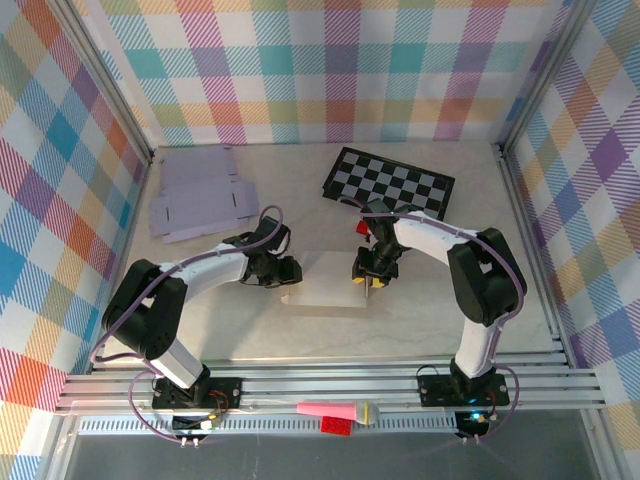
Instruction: Fold the paper box
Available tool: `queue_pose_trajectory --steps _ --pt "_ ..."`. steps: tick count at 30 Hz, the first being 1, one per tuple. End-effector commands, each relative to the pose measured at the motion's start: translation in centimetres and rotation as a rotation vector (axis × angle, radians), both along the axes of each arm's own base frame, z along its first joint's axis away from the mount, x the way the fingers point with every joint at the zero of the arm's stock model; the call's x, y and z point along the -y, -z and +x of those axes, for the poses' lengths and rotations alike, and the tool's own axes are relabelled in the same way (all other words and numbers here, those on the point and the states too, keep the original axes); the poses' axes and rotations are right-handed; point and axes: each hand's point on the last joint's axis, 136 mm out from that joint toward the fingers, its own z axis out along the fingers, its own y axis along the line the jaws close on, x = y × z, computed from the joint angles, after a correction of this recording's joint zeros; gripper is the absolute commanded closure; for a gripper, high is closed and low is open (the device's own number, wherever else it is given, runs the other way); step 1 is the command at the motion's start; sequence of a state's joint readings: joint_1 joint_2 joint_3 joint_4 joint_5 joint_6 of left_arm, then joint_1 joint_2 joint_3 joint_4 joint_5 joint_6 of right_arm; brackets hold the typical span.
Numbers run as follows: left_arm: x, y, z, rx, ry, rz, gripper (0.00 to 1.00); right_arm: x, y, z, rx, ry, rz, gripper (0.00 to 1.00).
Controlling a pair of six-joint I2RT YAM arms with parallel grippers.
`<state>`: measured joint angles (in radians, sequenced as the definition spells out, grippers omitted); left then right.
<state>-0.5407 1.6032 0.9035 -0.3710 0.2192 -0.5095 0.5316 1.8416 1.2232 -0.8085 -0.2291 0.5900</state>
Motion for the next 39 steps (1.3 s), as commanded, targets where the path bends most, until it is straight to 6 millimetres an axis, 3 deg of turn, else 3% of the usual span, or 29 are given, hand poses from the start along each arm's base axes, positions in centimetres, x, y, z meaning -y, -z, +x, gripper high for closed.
queue_pose_trajectory --steps 1,8,15,20,25,30,33,39 --pt "-0.4 1.3 -1.5 -0.045 0.001 0.03 0.73 0.2 1.8 -0.8 -0.038 -0.03 -0.019 0.59" --pt "-0.7 2.2 -2.4 -0.054 -0.013 0.029 0.76 0.1 2.7 -1.0 -0.055 -0.033 -0.02 0.6" --pt "-0.2 2.0 -2.5 -0.045 -0.017 0.004 0.77 -0.5 2.9 -1.2 -0.062 -0.031 0.021 0.71" --pt "-0.3 2.0 -2.7 -0.05 -0.02 0.014 0.73 -0.2 3.0 -1.1 -0.058 -0.032 0.002 0.72" --pt "-0.5 1.6 -2.8 -0.04 -0.024 0.016 0.71 0.4 3.0 -1.1 -0.036 -0.044 -0.025 0.64" --pt "-0.5 2.3 -3.2 -0.058 -0.027 0.006 0.77 0.7 3.9 -1.5 -0.048 -0.056 -0.034 0.59" --pt "-0.5 2.5 -3.3 -0.059 -0.034 -0.002 0.79 0.8 4.5 -1.8 -0.058 -0.052 -0.033 0.68" --pt "-0.4 2.5 -3.3 -0.059 -0.031 -0.01 0.84 0.6 4.4 -1.8 -0.057 -0.052 -0.02 0.74"
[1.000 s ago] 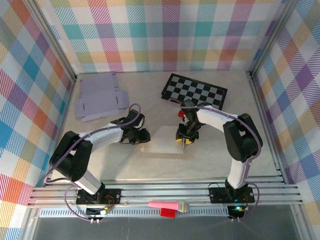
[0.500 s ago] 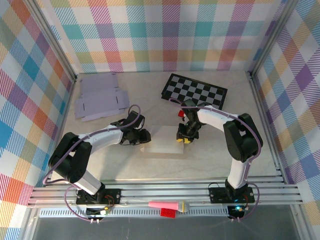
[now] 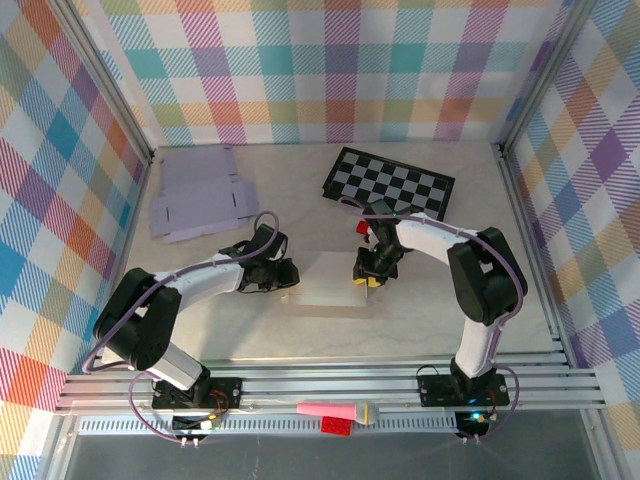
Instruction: Fold the paper box
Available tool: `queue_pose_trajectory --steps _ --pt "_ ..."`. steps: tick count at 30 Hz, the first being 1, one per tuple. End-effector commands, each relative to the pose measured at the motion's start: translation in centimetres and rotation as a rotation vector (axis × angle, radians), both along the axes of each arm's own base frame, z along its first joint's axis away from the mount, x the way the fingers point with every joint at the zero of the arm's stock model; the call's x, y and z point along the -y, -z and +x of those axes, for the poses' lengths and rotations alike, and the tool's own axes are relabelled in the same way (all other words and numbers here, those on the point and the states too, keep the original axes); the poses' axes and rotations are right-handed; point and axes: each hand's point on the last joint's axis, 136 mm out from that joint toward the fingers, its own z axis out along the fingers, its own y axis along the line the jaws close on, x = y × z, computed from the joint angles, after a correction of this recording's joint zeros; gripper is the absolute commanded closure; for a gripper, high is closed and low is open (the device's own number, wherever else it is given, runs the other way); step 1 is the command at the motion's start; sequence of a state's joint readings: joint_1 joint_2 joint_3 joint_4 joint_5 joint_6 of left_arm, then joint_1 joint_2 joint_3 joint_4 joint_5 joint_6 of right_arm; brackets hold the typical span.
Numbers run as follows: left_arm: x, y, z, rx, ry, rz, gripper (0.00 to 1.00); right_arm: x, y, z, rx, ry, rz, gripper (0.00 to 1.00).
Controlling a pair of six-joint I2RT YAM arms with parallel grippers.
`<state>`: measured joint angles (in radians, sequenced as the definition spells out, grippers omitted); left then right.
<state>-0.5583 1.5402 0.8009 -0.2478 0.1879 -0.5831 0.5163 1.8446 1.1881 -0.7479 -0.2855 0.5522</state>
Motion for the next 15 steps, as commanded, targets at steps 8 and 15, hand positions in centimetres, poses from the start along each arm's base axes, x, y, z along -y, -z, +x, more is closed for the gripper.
queue_pose_trajectory --steps 8,15 --pt "-0.3 2.1 -2.9 -0.104 0.027 0.021 0.91 1.0 2.5 -1.5 -0.022 -0.036 -0.073 0.8" --pt "0.3 1.7 -2.8 -0.081 0.029 -0.025 0.97 0.6 2.2 -1.6 -0.015 -0.056 -0.037 0.8"
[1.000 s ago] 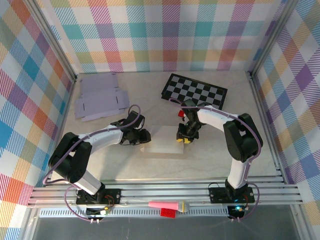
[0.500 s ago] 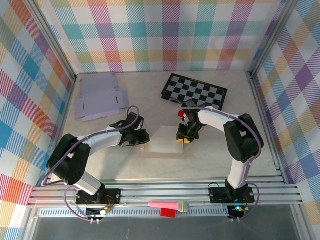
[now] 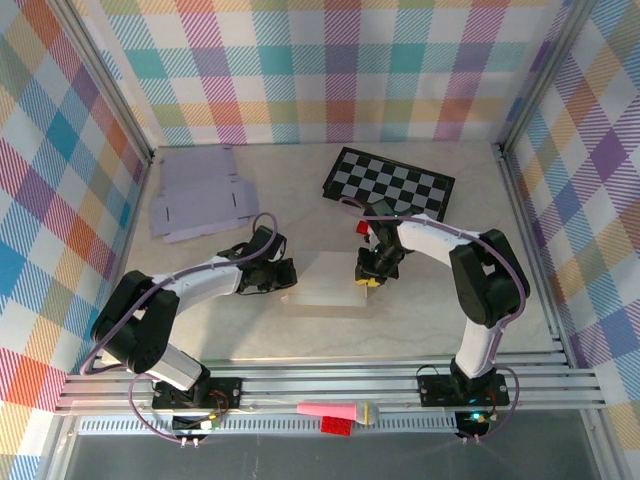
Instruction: Fold the paper box
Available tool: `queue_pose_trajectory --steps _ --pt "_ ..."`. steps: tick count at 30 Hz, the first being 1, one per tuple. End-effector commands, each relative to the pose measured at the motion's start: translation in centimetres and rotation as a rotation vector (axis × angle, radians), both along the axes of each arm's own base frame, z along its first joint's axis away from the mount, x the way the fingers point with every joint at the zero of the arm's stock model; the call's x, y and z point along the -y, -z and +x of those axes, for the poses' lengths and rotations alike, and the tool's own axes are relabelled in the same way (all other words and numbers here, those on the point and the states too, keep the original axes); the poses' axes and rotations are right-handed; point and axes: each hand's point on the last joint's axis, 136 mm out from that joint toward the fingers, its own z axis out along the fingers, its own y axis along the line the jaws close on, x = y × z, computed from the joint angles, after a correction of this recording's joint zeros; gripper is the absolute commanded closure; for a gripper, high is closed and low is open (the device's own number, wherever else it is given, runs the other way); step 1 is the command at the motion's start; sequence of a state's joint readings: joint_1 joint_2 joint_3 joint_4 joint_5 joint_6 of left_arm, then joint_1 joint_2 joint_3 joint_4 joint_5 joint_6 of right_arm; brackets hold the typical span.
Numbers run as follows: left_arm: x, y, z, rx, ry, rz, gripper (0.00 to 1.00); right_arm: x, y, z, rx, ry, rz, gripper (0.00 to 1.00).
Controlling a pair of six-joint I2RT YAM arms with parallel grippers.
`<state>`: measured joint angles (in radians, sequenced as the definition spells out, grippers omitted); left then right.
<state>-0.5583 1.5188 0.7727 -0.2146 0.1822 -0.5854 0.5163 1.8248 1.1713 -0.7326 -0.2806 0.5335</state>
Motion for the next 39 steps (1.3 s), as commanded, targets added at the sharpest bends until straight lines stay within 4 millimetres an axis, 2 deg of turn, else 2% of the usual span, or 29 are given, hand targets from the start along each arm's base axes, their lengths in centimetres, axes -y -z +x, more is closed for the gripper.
queue_pose_trajectory --steps 1,5,9,11,14,17,28,35,39 --pt "0.4 1.9 -2.9 -0.108 0.034 -0.017 0.99 0.4 2.2 -1.5 -0.033 -0.043 -0.037 0.79" --pt "0.2 1.9 -3.2 -0.109 0.026 -0.018 1.0 0.7 1.4 -1.0 0.007 -0.052 -0.028 0.69" --pt "0.1 1.9 -3.6 -0.107 0.024 -0.03 1.0 1.5 -0.1 -0.1 0.08 -0.032 0.014 0.52" --pt "0.0 2.0 -3.8 -0.111 0.024 -0.036 1.0 1.3 -1.3 0.4 0.126 -0.023 0.086 0.41" --pt "-0.1 2.2 -4.0 -0.114 0.018 -0.041 1.0 0.9 -2.6 0.9 0.173 -0.027 0.158 0.33" --pt "-0.3 2.3 -4.0 -0.115 0.008 -0.05 1.0 0.4 -3.0 1.1 0.169 -0.035 0.223 0.25" --pt "-0.7 2.8 -4.2 -0.13 -0.006 -0.057 1.0 0.2 -3.0 1.8 0.137 -0.048 0.328 0.18" --pt "-1.2 3.3 -4.4 -0.142 -0.019 -0.045 1.0 2.5 -2.0 1.7 0.123 -0.01 0.257 0.18" --pt "-1.7 3.5 -4.6 -0.146 -0.042 -0.053 1.0 2.5 -1.8 1.5 0.121 -0.005 0.279 0.18"
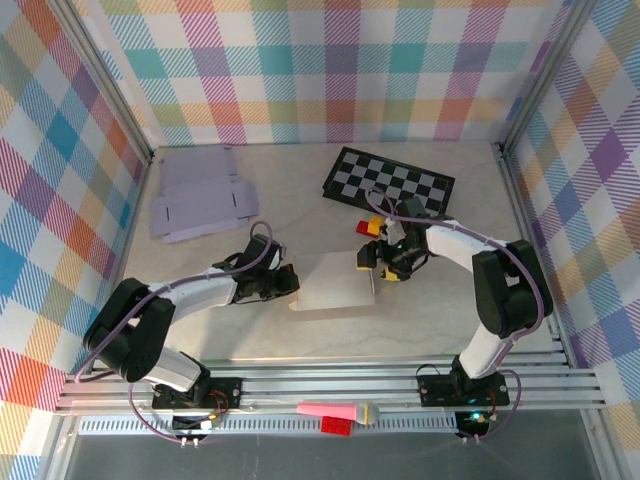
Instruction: Fold the paper box
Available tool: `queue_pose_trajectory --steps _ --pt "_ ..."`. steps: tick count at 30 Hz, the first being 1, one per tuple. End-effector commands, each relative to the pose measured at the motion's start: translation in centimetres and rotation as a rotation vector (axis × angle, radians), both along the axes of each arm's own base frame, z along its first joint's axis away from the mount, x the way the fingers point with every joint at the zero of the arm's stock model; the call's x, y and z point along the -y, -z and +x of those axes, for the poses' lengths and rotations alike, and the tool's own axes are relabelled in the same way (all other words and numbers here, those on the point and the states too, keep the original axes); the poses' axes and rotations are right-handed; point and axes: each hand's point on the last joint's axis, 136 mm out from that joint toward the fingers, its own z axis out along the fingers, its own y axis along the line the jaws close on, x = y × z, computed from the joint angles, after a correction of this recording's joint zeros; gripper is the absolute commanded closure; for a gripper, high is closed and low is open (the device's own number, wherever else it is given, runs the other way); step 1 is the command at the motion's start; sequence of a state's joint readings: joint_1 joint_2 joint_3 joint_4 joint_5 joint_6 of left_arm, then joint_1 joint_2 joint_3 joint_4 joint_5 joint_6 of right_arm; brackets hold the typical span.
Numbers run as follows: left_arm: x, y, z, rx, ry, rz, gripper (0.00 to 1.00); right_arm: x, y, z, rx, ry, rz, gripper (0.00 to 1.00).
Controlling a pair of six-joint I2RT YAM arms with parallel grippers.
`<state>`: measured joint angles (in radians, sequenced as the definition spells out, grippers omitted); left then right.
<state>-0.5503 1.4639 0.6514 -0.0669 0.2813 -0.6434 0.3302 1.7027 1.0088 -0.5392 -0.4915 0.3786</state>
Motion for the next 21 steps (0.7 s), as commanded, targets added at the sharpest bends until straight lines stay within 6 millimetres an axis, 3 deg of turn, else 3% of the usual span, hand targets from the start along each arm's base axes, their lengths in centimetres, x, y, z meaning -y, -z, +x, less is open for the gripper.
queue_pose_trajectory --steps 1,13,21 --pt "-2.6 3.4 -3.3 -0.148 -0.035 0.074 1.0 0.0 0.1 -0.7 -0.009 -0.019 0.03 0.18" --pt "-3.4 3.4 -3.1 -0.162 -0.041 0.013 1.0 -3.0 -1.4 -0.2 -0.004 -0.066 0.245 0.14" --pt "-3.7 4.1 -3.1 -0.18 -0.056 0.016 1.0 -3.3 0.3 -0.8 -0.051 -0.073 0.256 0.14"
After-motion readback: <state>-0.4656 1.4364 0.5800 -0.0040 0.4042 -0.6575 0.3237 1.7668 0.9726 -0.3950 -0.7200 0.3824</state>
